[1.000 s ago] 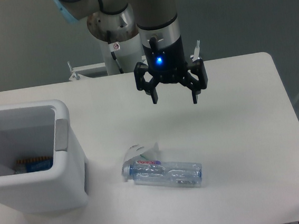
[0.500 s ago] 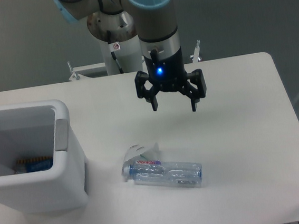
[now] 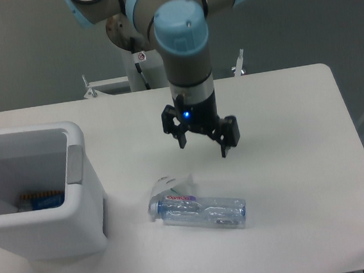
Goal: Place the trash in the trash can
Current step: 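Lower the gripper onto the clear plastic bag beside the bottle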
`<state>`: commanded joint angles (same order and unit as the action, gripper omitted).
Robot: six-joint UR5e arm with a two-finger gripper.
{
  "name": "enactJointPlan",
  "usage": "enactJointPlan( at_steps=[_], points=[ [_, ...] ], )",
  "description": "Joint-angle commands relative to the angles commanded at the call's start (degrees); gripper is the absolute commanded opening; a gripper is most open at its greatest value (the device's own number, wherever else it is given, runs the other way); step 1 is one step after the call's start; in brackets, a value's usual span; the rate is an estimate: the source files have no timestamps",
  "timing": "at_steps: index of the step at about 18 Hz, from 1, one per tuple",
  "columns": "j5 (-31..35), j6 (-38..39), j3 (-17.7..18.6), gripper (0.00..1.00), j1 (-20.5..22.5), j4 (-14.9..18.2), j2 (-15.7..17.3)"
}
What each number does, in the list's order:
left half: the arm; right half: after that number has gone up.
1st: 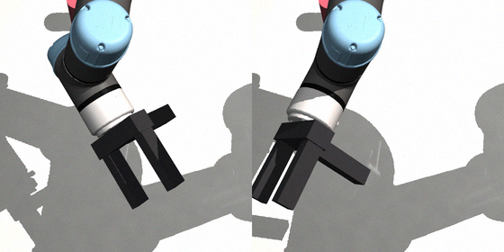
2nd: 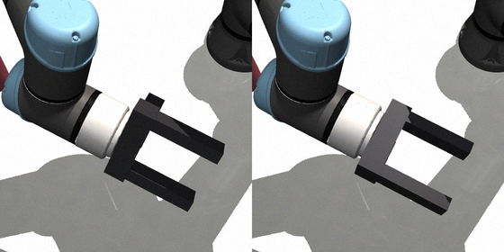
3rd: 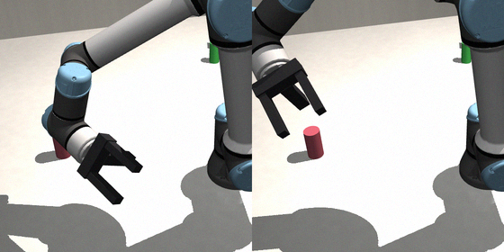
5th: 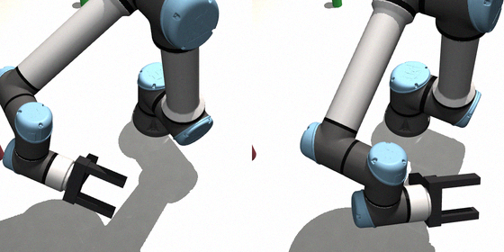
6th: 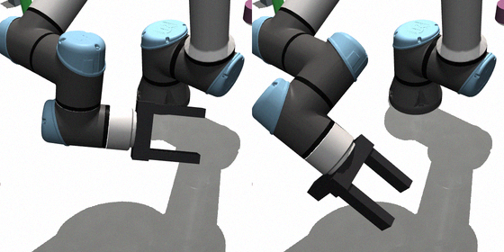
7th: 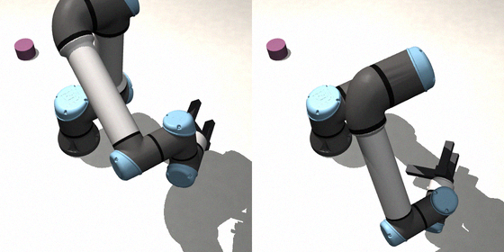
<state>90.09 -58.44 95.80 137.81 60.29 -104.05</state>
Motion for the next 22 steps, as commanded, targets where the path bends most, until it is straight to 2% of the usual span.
enactJointPlan(
  at_steps=[4,12,17,22],
  points=[
    [0.1,-0.5,0.0,1.0,-1.1,-0.2,-3.5],
    [0.3,-1.3,0.2,1.0,-2.6,-0.3,-8.5],
    [0.5,-1.2,0.4,1.0,-3.1,-1.0,-10.3],
    [0.6,-1.2,2.1,0.99,-3.8,-1.8,-10.5]
  ],
)
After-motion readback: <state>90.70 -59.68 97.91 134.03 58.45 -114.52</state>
